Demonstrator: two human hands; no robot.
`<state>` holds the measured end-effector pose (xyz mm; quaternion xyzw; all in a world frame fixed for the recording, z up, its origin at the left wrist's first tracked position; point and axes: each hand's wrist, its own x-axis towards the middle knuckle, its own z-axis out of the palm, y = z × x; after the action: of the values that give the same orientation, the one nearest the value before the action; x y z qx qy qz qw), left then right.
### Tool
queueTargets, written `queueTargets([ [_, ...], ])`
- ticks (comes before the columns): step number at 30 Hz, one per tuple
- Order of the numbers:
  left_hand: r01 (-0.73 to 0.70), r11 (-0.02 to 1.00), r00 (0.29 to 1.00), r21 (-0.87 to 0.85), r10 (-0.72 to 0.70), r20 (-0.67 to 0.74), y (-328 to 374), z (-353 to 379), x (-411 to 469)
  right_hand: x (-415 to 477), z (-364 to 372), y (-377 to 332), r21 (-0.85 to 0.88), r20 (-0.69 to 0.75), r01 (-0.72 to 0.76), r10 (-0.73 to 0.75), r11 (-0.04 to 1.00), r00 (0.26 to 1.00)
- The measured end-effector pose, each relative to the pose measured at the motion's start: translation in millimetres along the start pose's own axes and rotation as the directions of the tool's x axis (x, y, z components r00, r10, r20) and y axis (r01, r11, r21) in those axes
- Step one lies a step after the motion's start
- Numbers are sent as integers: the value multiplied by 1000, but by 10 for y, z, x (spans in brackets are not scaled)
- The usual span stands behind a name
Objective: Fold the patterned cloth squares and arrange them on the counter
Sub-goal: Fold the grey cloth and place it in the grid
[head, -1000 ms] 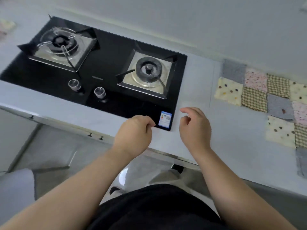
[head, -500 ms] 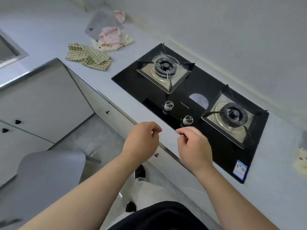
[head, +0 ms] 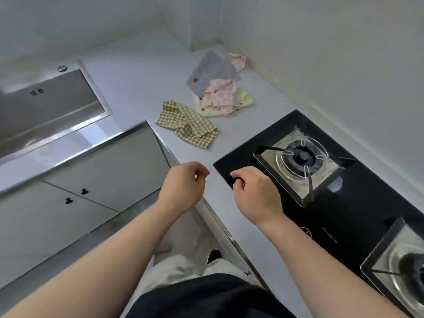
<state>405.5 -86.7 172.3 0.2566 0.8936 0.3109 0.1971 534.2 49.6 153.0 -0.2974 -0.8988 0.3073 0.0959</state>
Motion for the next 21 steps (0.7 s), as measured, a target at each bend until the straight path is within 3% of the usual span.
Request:
queueTargets([
  [6,-14,1000,996,5,14,-86,-170,-404,1007,991,90,-390,-25,37,1,0,1000,999],
  [13,-109,993,994,49,110,-22,-356,-706,2458,2085,457,-720,-47,55,-147,150,988,987],
  [17,-239,962,967,133,223,124,-566,-704,3360,2787,784,-892,-67,-8,-281,281,957,960],
  [21,-435,863,878,255,344,333,-729,-681,4027,3297,1057,-1035,-47,-88,-448,443,893,892],
])
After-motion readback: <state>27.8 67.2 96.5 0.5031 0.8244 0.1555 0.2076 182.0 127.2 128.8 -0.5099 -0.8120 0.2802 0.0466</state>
